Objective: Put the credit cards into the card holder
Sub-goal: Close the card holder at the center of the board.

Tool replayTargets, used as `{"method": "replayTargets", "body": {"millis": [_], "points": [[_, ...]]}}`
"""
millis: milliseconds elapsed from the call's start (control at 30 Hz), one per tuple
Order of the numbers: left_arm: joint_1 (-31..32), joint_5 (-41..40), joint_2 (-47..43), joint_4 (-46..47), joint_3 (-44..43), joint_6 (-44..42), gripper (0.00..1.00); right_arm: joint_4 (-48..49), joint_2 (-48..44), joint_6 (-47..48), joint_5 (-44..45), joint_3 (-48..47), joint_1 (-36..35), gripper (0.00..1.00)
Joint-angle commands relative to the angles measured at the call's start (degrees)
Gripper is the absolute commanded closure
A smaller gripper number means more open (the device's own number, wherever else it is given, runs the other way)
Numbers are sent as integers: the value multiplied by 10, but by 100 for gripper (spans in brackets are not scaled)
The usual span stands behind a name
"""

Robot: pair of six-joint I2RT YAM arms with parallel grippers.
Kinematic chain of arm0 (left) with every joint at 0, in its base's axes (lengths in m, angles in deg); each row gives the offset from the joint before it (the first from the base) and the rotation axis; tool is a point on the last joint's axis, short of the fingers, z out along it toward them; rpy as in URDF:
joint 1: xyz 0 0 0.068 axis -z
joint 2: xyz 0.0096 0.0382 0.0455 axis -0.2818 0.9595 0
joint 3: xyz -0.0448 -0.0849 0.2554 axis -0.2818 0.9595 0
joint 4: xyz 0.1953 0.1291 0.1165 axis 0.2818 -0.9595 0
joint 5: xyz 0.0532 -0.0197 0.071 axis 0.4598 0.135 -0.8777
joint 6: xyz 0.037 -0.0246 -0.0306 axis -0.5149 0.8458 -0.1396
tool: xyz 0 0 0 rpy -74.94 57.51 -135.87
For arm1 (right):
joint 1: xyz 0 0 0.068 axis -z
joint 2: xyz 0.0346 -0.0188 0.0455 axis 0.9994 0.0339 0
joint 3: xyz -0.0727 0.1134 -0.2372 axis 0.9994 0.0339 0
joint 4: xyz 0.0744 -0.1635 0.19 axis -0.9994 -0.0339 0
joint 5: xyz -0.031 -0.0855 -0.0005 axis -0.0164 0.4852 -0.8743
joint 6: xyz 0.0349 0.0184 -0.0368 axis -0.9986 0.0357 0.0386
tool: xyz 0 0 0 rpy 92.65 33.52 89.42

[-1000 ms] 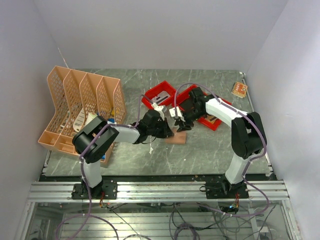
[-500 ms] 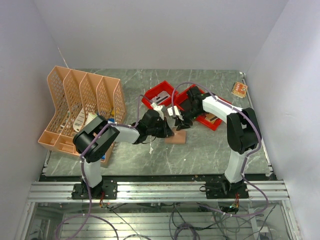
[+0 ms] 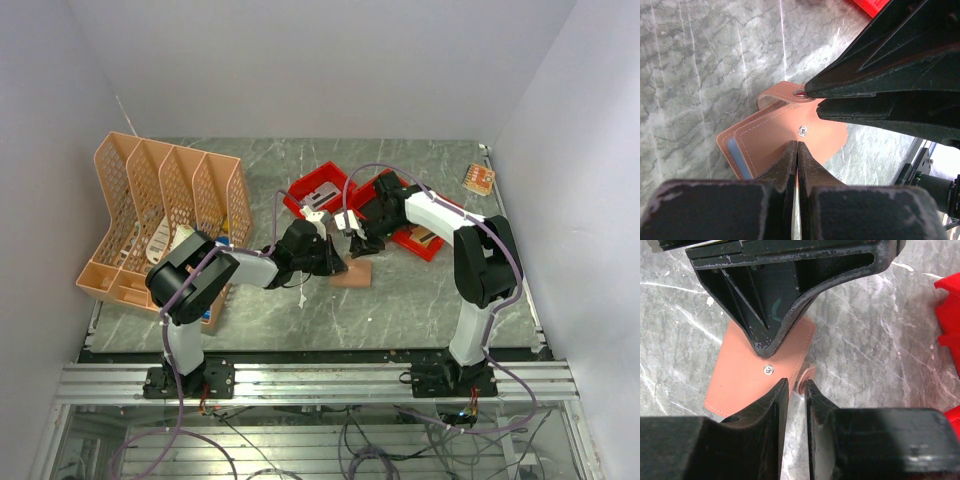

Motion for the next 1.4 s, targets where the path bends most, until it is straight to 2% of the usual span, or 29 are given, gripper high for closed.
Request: {"method": "replayTargets", "body": {"millis": [0,600,833,1067,1367], "points": [[-4,2,14,0,11,-3,93,13,12,-11,-3,-10,0,81],[-6,4,14,10,15,1,93,23,20,-21,3,-7,-1,81],[-5,5,15,12,16,2,93,17,22,-22,5,-13,-1,89],[-6,5,16,11,16,2,93,18,11,-25,4,-10,-1,84],[-6,5,16,10,15,1,93,19,7,-27,3,-11,0,84]]}}
